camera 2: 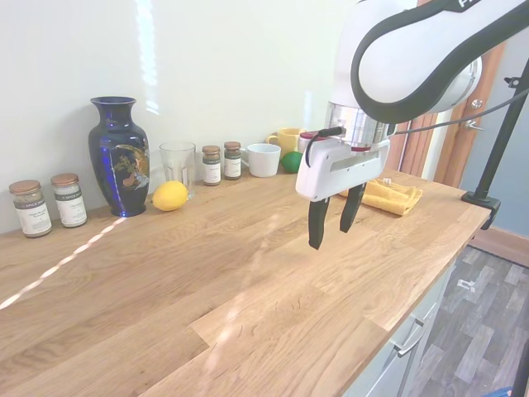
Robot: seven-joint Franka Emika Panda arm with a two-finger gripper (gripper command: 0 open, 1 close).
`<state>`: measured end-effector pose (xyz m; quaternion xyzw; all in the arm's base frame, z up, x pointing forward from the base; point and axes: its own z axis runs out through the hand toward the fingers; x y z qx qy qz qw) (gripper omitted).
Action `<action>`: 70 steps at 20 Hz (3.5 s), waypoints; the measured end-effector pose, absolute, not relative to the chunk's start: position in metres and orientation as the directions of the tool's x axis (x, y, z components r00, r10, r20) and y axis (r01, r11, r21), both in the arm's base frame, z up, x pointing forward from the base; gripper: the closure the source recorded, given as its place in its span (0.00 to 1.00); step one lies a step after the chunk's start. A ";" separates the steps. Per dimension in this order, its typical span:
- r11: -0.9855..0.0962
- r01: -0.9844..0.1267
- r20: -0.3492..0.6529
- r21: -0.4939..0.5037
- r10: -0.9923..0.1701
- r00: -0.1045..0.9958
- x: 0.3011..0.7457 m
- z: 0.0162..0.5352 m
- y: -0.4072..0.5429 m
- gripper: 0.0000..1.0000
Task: Wipe the counter
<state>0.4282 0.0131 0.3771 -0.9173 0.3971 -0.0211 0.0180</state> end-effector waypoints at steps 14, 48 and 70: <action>-0.664 -0.744 0.079 -0.070 -0.747 0.660 0.439 0.370 -0.014 0.00; -0.622 -0.776 0.199 -0.110 -0.778 0.596 0.477 0.378 -0.350 0.00; -0.644 -0.753 0.137 -0.139 -0.765 0.629 0.482 0.330 -0.348 1.00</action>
